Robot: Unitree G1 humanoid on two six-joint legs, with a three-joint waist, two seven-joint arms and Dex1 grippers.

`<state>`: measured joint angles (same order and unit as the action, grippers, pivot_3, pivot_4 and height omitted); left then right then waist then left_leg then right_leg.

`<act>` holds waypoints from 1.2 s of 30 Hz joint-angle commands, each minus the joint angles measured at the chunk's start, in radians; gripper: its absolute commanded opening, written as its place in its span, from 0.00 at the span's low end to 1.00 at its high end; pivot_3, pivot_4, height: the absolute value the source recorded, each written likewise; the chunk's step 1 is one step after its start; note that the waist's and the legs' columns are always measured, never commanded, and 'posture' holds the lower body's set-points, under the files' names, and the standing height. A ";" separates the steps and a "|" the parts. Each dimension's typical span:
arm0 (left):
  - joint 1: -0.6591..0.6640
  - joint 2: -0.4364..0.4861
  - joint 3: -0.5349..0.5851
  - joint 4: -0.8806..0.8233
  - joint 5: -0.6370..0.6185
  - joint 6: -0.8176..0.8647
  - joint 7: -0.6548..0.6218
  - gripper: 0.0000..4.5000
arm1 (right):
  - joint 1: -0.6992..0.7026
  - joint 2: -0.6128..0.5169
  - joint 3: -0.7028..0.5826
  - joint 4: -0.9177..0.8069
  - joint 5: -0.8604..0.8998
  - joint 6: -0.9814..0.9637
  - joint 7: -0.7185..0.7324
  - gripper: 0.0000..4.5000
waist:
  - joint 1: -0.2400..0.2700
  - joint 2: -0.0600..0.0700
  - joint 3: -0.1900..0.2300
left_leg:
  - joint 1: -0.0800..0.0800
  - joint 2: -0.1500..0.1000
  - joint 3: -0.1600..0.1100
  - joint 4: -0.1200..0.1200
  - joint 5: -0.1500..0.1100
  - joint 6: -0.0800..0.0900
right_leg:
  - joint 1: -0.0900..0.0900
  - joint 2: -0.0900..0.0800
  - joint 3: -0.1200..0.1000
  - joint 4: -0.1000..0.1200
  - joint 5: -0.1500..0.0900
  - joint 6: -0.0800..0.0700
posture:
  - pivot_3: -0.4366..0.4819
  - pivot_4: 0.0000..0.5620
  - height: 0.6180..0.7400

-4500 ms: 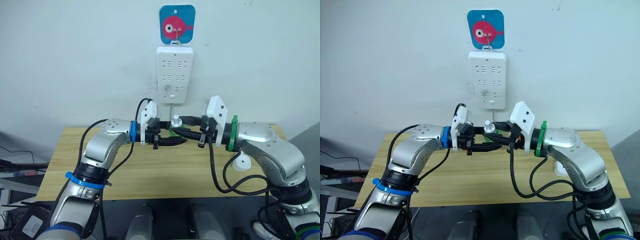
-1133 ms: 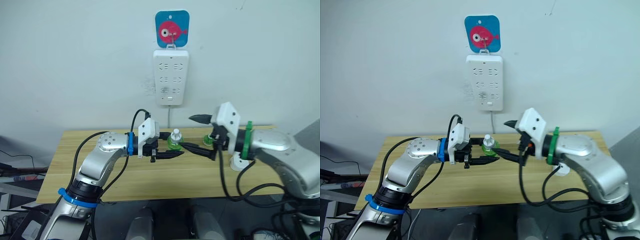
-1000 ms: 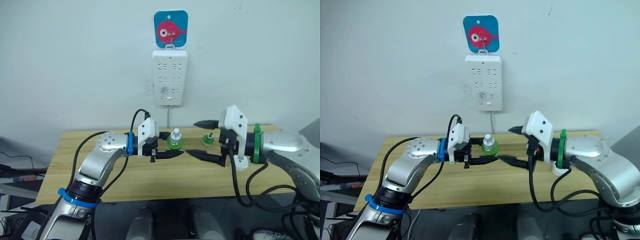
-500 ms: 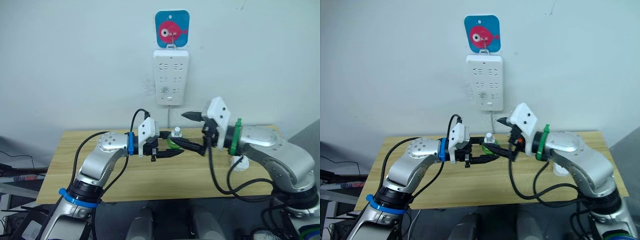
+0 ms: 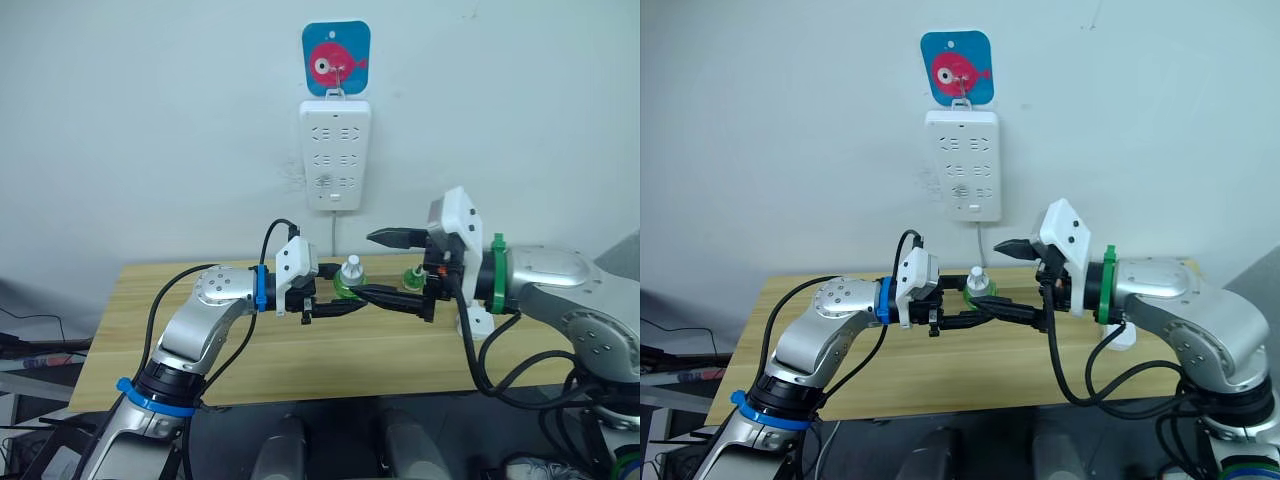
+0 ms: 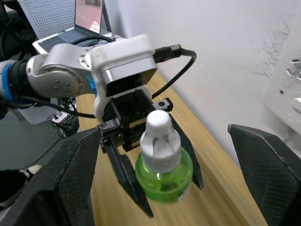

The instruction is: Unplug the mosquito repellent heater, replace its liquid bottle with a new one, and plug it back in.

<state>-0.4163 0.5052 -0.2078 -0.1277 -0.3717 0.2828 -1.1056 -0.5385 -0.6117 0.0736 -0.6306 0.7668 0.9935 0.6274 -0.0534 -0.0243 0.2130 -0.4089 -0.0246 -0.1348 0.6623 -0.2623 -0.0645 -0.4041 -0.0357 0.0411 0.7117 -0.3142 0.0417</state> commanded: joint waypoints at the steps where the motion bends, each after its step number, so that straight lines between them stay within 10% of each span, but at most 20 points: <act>1: -0.007 -0.004 0.004 -0.017 0.000 -0.022 -0.006 0.51 | -0.011 0.004 0.013 -0.001 -0.023 -0.044 0.006 0.88 | 0.002 0.000 0.000 | 0.000 0.000 0.000 0.000 0.000 0.000 | 0.000 0.000 0.000 0.000 0.000 0.000 | 0.45 0.31 0.94; 12: 0.007 -0.006 0.008 -0.025 0.000 -0.009 0.015 0.51 | -0.021 0.017 -0.020 -0.005 0.034 -0.036 0.017 0.06 | 0.000 0.000 0.000 | 0.000 0.000 0.000 0.000 0.000 0.000 | 0.000 0.000 0.000 0.000 0.000 0.000 | 0.45 0.31 0.94; 22: 0.096 0.061 0.019 0.016 0.082 -0.033 0.037 0.51 | -0.093 -0.034 -0.179 0.047 0.083 -0.028 -0.038 0.06 | -0.001 0.000 0.000 | 0.000 0.001 0.000 -0.001 0.000 0.000 | 0.000 0.000 0.000 0.000 0.000 0.000 | 0.45 0.32 0.94; 30: 0.155 0.109 0.050 -0.056 0.057 0.009 0.045 0.51 | 0.407 -0.054 0.019 0.138 -0.398 -0.544 -0.049 0.06 | 0.020 0.001 0.001 | 0.000 0.000 0.002 0.000 -0.001 0.002 | -0.001 0.000 0.002 0.000 0.000 0.000 | 0.48 0.38 0.94; 36: 0.169 0.130 0.061 -0.127 0.030 0.073 0.046 0.51 | 0.469 0.119 0.085 0.459 -0.604 -0.850 -0.138 0.06 | 0.014 0.003 0.006 | 0.007 0.002 0.004 -0.002 -0.001 0.002 | 0.005 0.001 0.003 0.001 0.000 0.000 | 0.49 0.43 0.94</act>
<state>-0.2458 0.6267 -0.1668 -0.2033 -0.3139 0.3442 -1.0590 -0.0533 -0.5117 0.1523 -0.2172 0.2049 0.2273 0.5173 -0.0393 -0.0211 0.2187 -0.3996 -0.0228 -0.1316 0.6604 -0.2637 -0.0621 -0.3965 -0.0336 0.0442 0.7126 -0.3147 0.0414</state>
